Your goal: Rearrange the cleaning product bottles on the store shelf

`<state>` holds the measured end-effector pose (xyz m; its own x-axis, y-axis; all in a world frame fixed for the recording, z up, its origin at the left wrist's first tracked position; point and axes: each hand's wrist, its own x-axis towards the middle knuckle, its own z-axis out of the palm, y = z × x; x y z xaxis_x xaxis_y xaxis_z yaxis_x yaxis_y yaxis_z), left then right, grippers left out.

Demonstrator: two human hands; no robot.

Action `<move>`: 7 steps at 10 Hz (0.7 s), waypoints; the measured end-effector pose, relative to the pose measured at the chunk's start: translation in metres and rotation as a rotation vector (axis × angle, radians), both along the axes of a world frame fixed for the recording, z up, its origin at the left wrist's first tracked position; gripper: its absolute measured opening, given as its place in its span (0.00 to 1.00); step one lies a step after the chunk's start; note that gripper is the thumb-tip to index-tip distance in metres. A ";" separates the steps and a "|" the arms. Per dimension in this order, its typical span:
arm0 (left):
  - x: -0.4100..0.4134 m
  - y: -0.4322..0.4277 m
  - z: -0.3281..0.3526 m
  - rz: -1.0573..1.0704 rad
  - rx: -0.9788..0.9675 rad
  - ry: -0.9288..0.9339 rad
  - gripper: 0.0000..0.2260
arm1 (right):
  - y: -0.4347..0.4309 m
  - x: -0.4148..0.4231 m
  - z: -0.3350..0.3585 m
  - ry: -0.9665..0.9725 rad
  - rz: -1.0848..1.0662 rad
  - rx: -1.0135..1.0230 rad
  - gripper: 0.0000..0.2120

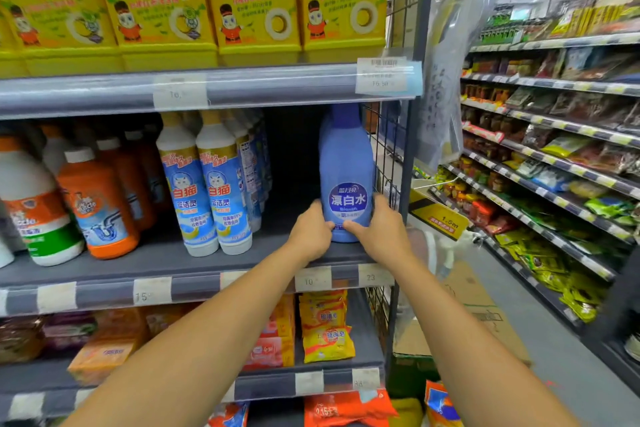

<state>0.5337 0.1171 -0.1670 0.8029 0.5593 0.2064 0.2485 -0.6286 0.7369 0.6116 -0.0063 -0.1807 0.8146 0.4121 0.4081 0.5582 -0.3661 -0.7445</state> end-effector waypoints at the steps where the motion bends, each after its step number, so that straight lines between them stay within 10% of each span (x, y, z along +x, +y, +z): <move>1: -0.001 -0.001 -0.002 0.009 -0.003 -0.007 0.17 | -0.001 -0.002 0.000 0.001 0.001 -0.011 0.33; 5: -0.029 -0.009 0.010 -0.012 -0.051 0.109 0.28 | -0.009 -0.015 -0.002 0.092 -0.004 0.031 0.29; 7: -0.114 0.003 0.018 -0.041 0.158 -0.048 0.11 | -0.031 -0.033 -0.002 0.007 -0.133 -0.078 0.22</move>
